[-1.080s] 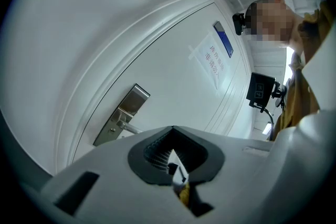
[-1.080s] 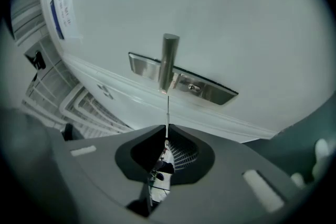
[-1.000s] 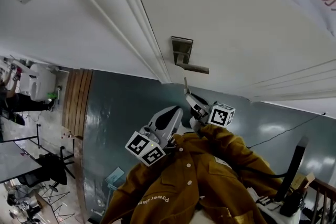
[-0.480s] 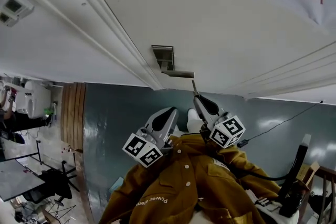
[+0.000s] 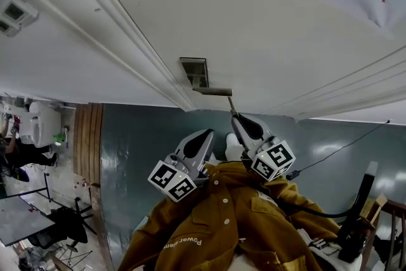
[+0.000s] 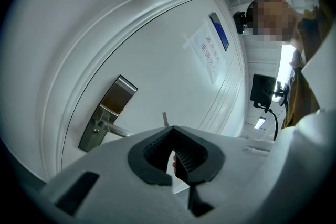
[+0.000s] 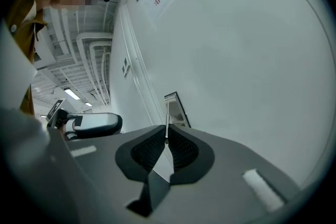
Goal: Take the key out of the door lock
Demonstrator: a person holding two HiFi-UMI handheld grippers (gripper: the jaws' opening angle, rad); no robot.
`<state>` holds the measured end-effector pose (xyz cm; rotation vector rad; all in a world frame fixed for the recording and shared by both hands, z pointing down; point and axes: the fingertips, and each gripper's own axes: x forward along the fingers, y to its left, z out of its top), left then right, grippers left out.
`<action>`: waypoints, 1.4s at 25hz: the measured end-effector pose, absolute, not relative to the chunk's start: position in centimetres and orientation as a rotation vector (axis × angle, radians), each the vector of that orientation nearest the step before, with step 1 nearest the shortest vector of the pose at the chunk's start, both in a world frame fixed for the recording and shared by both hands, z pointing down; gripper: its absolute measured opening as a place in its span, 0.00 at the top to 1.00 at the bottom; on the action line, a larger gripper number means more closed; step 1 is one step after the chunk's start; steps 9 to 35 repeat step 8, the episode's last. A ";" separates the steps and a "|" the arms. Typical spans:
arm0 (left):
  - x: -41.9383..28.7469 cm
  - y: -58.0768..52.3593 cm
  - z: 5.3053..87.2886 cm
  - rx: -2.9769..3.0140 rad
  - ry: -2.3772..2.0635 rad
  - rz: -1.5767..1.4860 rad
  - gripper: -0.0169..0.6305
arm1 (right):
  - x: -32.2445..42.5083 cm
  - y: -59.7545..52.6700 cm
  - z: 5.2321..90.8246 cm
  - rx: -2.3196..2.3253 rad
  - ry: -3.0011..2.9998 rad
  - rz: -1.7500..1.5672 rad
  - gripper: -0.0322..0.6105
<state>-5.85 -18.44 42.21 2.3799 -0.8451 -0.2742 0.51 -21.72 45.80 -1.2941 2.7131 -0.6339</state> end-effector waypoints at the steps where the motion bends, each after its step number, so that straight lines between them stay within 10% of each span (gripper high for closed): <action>1: -5.9 -18.4 42.2 2.380 -0.847 -0.276 0.97 | 0.5 -21.7 45.7 -1.291 2.713 -0.632 0.91; 35: -6.6 -18.7 42.2 2.371 -0.857 -0.289 0.97 | -0.5 -21.9 45.7 -1.263 2.724 -0.638 0.91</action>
